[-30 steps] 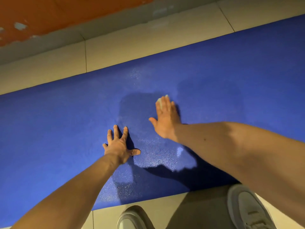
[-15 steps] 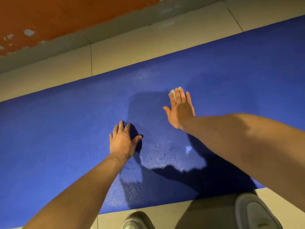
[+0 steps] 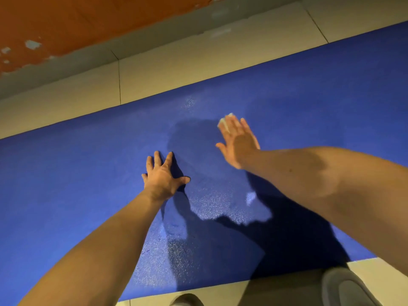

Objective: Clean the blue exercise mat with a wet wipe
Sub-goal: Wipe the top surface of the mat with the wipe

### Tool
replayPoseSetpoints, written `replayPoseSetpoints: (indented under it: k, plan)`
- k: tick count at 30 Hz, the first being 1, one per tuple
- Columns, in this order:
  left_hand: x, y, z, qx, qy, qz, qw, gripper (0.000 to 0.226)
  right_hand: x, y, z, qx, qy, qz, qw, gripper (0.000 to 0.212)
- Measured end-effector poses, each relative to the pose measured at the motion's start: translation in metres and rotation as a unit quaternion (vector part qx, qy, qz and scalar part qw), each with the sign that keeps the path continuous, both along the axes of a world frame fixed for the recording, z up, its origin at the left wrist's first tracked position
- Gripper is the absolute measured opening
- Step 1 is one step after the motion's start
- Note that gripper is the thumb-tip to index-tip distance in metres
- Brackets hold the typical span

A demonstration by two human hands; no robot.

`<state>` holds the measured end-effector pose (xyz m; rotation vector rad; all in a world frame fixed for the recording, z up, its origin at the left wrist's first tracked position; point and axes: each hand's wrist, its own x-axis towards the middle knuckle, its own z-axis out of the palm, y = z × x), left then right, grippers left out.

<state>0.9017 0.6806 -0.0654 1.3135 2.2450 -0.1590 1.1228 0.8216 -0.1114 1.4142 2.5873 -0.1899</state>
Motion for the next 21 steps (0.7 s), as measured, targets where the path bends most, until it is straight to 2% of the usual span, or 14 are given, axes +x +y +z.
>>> replayPoseSetpoints:
  k: [3, 5, 7, 9, 11, 13, 15, 18, 21]
  plan:
    - [0.003, 0.006, -0.005, -0.032, -0.01, 0.014, 0.999, 0.11, -0.006, 0.002, 0.003, 0.003, -0.005, -0.114, 0.993, 0.077]
    - [0.004, 0.012, -0.006, -0.054, 0.002, 0.014, 0.998, 0.112, -0.028, -0.007, 0.006, -0.025, 0.027, -0.134, 0.99, 0.078]
    - [0.003, 0.017, -0.004, -0.068, 0.004, 0.02, 0.997, 0.115, -0.049, -0.019, 0.003, -0.039, 0.052, -0.061, 0.996, 0.076]
    - [0.002, 0.02, -0.003, -0.069, 0.001, 0.023, 0.997, 0.114, -0.06, -0.028, 0.0, -0.05, 0.069, 0.06, 0.995, 0.072]
    - [0.0, 0.024, -0.003, -0.036, 0.003, 0.021, 0.999, 0.108, -0.061, -0.026, -0.002, -0.049, 0.068, 0.166, 0.983, 0.068]
    - [-0.005, 0.031, -0.003, 0.004, 0.016, 0.017, 1.0, 0.105, -0.053, -0.008, -0.003, -0.015, 0.037, 0.219, 0.975, 0.065]
    - [-0.011, 0.039, -0.003, 0.002, 0.022, 0.028, 0.999, 0.111, -0.039, 0.02, -0.001, 0.003, 0.01, 0.158, 0.987, 0.065]
    - [-0.015, 0.044, -0.005, -0.032, 0.014, 0.051, 0.998, 0.115, -0.02, 0.047, 0.005, 0.002, -0.007, -0.047, 0.999, 0.07]
    - [-0.014, 0.047, -0.007, -0.048, 0.009, 0.049, 0.998, 0.116, -0.045, 0.036, 0.01, -0.025, 0.009, -0.13, 0.991, 0.075]
